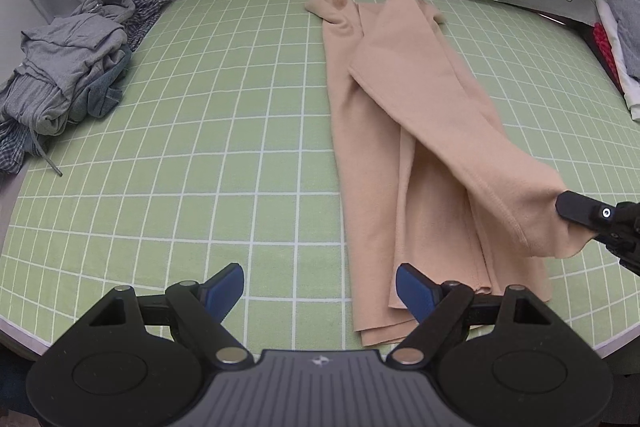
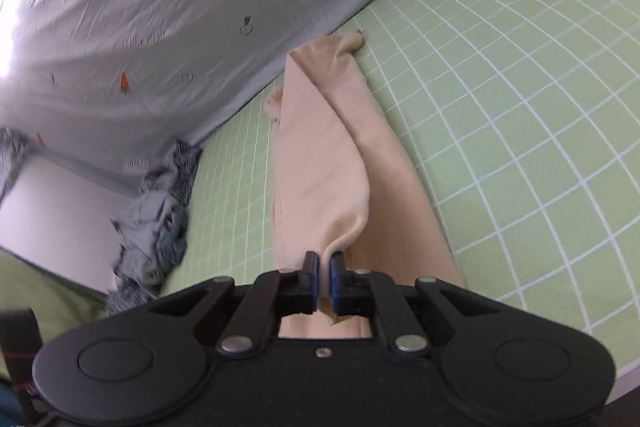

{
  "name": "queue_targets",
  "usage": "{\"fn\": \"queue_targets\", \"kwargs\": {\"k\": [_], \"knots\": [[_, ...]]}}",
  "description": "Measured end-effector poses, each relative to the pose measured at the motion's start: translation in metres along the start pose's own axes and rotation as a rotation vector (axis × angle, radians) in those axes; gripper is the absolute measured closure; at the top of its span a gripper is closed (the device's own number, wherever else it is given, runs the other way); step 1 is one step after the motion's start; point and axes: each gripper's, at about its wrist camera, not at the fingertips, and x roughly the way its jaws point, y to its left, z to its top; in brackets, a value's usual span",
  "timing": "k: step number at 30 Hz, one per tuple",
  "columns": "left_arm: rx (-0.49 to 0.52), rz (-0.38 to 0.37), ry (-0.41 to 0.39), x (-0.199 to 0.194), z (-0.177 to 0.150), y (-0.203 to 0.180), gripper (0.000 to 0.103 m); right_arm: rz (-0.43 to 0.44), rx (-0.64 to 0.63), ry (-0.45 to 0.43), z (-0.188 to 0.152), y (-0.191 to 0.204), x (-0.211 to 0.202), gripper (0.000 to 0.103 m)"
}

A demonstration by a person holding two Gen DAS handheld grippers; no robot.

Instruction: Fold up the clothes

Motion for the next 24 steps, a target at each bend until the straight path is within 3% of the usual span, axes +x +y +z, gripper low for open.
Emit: {"fn": "queue_targets", "kwargs": {"k": [4,5,6,8,11,17,24], "knots": [[0.010,-0.017,0.030,0.009,-0.002,0.000,0.019,-0.292,0.042,0.134,-0.010,-0.025,0.025,0.085],[0.012,-0.019,0.032,0.010,-0.001,0.000,0.019,-0.306,0.035,0.128,-0.014,-0.027,0.023,0.082],[0.014,-0.022,0.034,0.011,-0.001,-0.001,0.019,-0.313,0.021,0.117,-0.017,-0.026,0.020,0.075],[0.023,-0.030,0.032,0.014,0.002,-0.003,0.019,-0.344,-0.057,0.069,-0.017,-0.013,0.013,0.038],[0.048,-0.043,0.036,0.023,0.010,-0.013,0.018,-0.392,-0.214,0.024,-0.012,0.008,0.013,0.023],[0.080,-0.046,0.033,0.056,0.030,-0.034,0.018,-0.470,-0.411,0.044,-0.010,0.016,0.036,0.020],[0.021,0.001,-0.028,0.092,0.063,-0.036,0.018,-0.507,-0.459,0.053,-0.009,0.010,0.056,0.020]]}}
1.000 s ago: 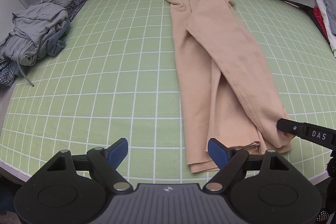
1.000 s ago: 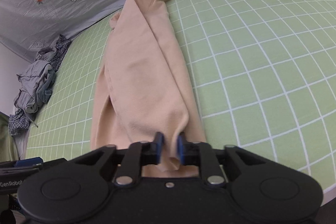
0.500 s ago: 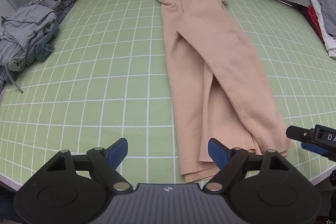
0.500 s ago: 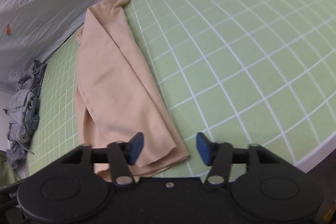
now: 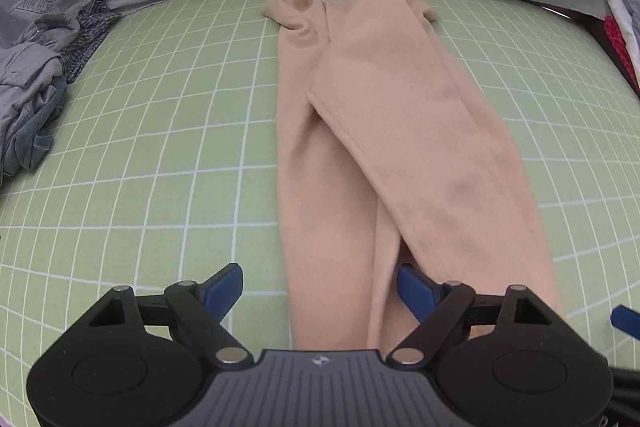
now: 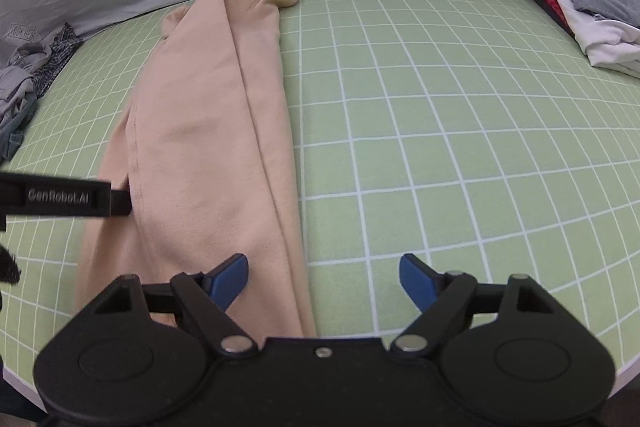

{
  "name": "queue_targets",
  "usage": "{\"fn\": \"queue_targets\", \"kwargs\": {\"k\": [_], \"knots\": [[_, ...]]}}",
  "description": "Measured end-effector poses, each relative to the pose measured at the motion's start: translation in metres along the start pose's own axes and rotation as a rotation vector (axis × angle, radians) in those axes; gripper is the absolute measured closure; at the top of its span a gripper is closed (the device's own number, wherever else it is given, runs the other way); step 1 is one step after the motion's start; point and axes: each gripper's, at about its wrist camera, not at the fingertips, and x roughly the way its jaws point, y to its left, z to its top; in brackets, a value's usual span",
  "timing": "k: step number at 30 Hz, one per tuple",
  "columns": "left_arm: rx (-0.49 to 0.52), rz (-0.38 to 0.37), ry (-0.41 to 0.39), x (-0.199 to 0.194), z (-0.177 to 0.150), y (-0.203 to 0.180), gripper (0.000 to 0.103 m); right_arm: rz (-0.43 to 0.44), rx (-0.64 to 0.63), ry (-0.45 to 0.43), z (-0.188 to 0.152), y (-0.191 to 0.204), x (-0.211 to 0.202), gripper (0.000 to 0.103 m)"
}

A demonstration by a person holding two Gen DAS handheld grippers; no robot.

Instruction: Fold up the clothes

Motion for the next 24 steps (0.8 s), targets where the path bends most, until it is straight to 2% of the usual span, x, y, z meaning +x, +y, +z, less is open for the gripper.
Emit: {"fn": "queue_targets", "kwargs": {"k": [5,7,11,16,21,24], "knots": [[-0.122,0.092,-0.020,0.009,0.014,0.028,0.018,-0.005,0.013,0.021,-0.001,-0.003,0.007,0.020],[-0.160,0.125,0.000,0.009,0.012,0.044,0.019,-0.003,0.012,0.024,0.000,-0.003,0.007,0.020],[-0.229,0.035,0.014,-0.006,-0.004,0.067,0.018,0.025,0.018,0.015,0.002,0.000,0.001,0.020],[-0.189,-0.104,0.108,-0.019,-0.036,0.057,0.018,0.059,0.041,0.046,-0.001,0.008,0.006,0.020],[-0.125,-0.134,0.161,-0.020,-0.063,0.037,0.019,0.069,0.047,0.057,-0.007,0.018,0.009,0.020],[-0.069,-0.133,0.151,-0.020,-0.070,0.027,0.022,0.058,0.042,0.051,-0.011,0.022,0.008,0.020]]}}
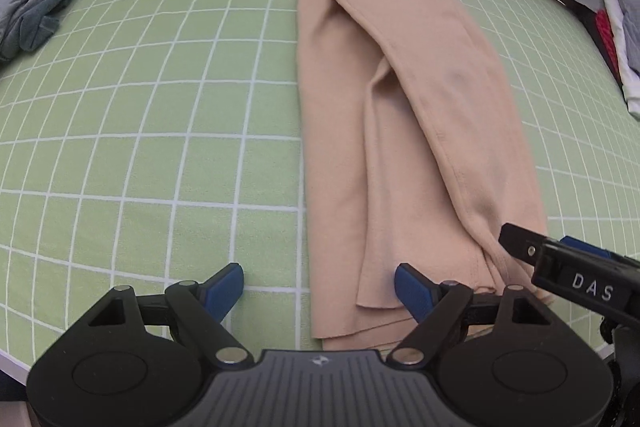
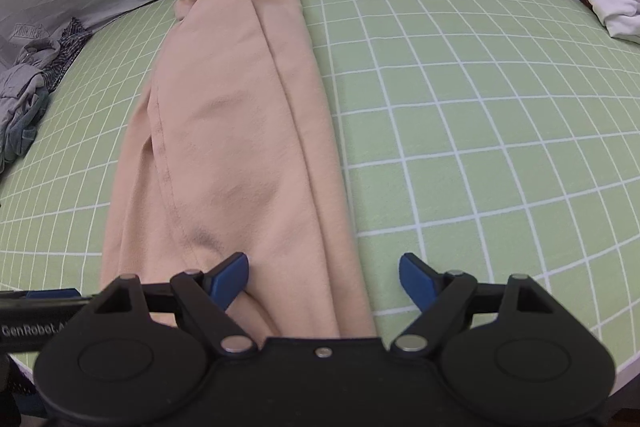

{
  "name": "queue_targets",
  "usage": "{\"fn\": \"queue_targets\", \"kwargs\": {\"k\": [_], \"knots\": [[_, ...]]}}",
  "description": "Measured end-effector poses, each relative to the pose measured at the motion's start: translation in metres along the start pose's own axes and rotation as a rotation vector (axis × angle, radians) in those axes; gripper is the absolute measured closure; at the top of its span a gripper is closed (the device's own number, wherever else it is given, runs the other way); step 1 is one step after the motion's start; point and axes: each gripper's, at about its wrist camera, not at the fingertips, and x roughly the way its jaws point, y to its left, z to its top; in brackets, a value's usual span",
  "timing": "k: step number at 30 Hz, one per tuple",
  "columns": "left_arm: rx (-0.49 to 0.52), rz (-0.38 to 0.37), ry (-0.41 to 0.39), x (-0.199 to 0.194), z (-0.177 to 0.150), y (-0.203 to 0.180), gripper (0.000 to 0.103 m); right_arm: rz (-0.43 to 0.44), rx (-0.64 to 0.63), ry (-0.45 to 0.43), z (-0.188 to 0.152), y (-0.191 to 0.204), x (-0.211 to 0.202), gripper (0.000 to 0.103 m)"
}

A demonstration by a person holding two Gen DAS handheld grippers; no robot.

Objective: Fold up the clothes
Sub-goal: 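Grasp the shirt bottom end with both grippers side by side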

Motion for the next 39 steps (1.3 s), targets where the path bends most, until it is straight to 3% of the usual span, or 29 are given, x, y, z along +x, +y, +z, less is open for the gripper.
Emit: {"fn": "queue_targets", "kwargs": {"k": [5,7,8,10,12,18,22,29,34,39], "knots": [[0.041,-0.014,-0.032,0.000,-0.004,0.000,0.033,-0.001,-0.031,-0.005,-0.007,0.006,-0.002,0.020],[0.061,-0.031,-0.045,-0.002,-0.005,-0.002,0.050,0.020,-0.058,-0.007,-0.010,0.008,-0.005,0.024],[0.066,-0.048,-0.049,-0.002,-0.005,-0.003,0.055,0.031,-0.074,-0.009,-0.011,0.010,-0.006,0.034],[0.062,-0.092,-0.050,-0.002,-0.006,-0.006,0.077,0.057,-0.103,-0.010,-0.013,0.013,-0.009,0.048],[0.024,-0.146,-0.040,0.001,-0.008,-0.006,0.090,0.101,-0.109,-0.001,-0.015,0.015,-0.011,0.081],[-0.018,-0.225,0.027,-0.007,-0.016,0.004,0.091,0.181,-0.098,0.044,-0.027,0.017,-0.028,0.088],[-0.069,-0.288,-0.003,-0.038,-0.013,0.015,0.092,0.231,-0.112,-0.030,-0.026,0.019,-0.071,0.088],[-0.074,-0.391,-0.251,-0.105,0.056,0.013,0.092,0.323,-0.111,-0.276,0.048,0.027,-0.122,0.089],[-0.058,-0.401,-0.411,-0.138,0.102,0.015,0.091,0.343,-0.103,-0.418,0.105,0.032,-0.130,0.089],[-0.063,-0.407,-0.493,-0.147,0.142,0.014,0.091,0.334,-0.135,-0.497,0.144,0.037,-0.129,0.089]]}}
